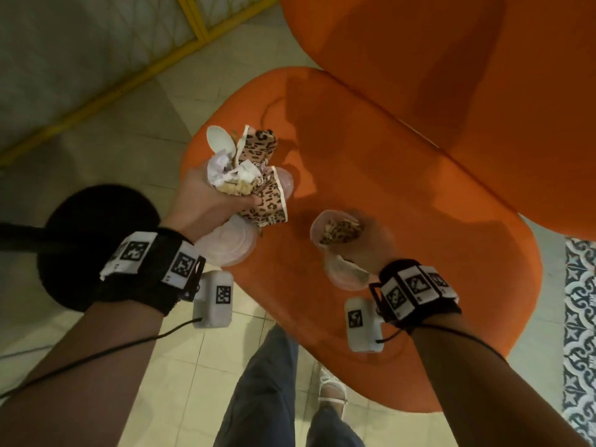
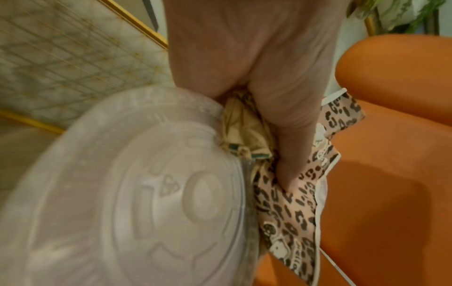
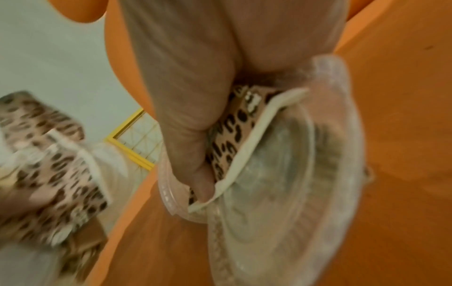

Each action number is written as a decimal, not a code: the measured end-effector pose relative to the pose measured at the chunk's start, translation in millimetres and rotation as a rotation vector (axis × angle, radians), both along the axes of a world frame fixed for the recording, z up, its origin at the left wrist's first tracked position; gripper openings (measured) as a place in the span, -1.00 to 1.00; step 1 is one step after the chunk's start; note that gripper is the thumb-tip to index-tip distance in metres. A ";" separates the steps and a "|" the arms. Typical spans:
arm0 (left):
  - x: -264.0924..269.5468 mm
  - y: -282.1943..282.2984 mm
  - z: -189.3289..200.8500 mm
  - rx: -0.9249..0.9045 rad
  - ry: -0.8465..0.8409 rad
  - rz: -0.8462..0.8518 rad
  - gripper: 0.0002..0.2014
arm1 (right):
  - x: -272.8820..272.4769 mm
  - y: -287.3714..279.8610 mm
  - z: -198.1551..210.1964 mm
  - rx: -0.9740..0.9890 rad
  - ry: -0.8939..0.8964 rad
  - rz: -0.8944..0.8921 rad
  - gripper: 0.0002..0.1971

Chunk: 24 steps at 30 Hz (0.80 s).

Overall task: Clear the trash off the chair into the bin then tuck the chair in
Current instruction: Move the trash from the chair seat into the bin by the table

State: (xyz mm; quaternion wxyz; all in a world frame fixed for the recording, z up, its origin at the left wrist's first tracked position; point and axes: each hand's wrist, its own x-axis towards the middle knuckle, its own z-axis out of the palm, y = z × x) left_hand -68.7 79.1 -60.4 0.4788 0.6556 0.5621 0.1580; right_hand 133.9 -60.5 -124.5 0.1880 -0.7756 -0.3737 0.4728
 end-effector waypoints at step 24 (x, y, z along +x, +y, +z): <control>-359.2 -313.8 -15.1 -0.067 -0.100 1.137 -0.66 | -357.5 -66.6 45.0 0.043 0.378 0.423 -0.55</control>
